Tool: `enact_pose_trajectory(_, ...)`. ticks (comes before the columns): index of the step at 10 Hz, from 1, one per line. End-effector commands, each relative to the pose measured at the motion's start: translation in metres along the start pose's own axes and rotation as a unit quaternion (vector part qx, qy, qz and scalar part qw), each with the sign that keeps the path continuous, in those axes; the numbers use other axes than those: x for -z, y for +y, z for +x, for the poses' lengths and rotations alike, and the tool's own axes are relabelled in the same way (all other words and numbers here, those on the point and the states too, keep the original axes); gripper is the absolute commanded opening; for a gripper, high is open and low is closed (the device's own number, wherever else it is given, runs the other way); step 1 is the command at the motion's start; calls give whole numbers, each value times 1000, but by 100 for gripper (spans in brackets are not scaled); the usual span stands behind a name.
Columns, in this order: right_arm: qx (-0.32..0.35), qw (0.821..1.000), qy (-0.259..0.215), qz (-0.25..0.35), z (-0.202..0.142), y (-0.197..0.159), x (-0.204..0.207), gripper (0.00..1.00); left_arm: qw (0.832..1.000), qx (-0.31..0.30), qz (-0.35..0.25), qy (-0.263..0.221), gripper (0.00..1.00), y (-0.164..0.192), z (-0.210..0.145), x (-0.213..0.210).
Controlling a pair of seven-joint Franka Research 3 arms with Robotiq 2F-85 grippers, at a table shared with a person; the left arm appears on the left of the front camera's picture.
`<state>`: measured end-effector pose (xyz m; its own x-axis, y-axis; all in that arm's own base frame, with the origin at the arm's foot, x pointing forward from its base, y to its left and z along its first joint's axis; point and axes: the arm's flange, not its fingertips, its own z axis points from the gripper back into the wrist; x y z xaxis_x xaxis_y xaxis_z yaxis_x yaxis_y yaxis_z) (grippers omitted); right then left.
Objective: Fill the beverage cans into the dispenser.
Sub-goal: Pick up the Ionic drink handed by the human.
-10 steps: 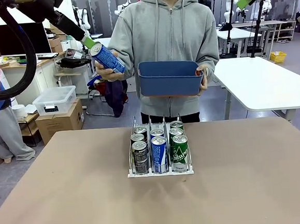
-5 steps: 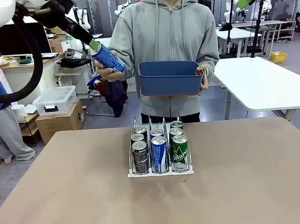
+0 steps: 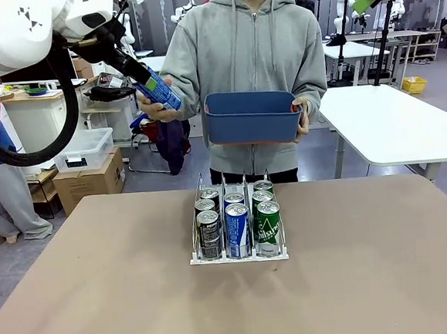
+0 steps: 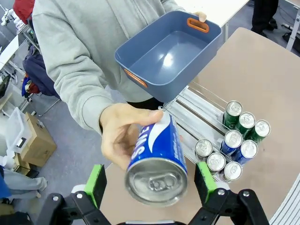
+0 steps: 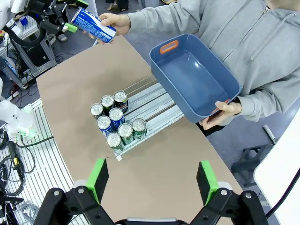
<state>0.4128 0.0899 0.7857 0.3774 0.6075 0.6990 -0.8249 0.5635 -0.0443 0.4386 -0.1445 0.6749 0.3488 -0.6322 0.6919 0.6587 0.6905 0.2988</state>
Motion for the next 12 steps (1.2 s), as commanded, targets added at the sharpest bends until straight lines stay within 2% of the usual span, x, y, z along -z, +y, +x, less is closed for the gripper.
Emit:
enact_pose_trajectory(1,-2,1000,3,1,-3,1,-1,100,1000,-15,1,-16,100,6,1,11)
enact_pose_trajectory(6,-2,1000,3,1,-3,1,-1,100,999,-35,-4,-23,100,11,5,20)
enact_pose_trajectory(9,-2,1000,3,1,-3,1,-1,100,1000,-18,2,-12,100,7,3,18)
enact_pose_trajectory(10,-2,1000,3,1,-3,1,-1,100,1000,-19,13,2,40,7,3,16)
enact_pose_trajectory(11,-2,1000,3,1,-3,1,-1,100,999,-30,9,10,40,6,3,13)
enact_pose_trajectory(12,-2,1000,3,1,-3,1,-1,100,999,-34,19,14,0,6,2,10)
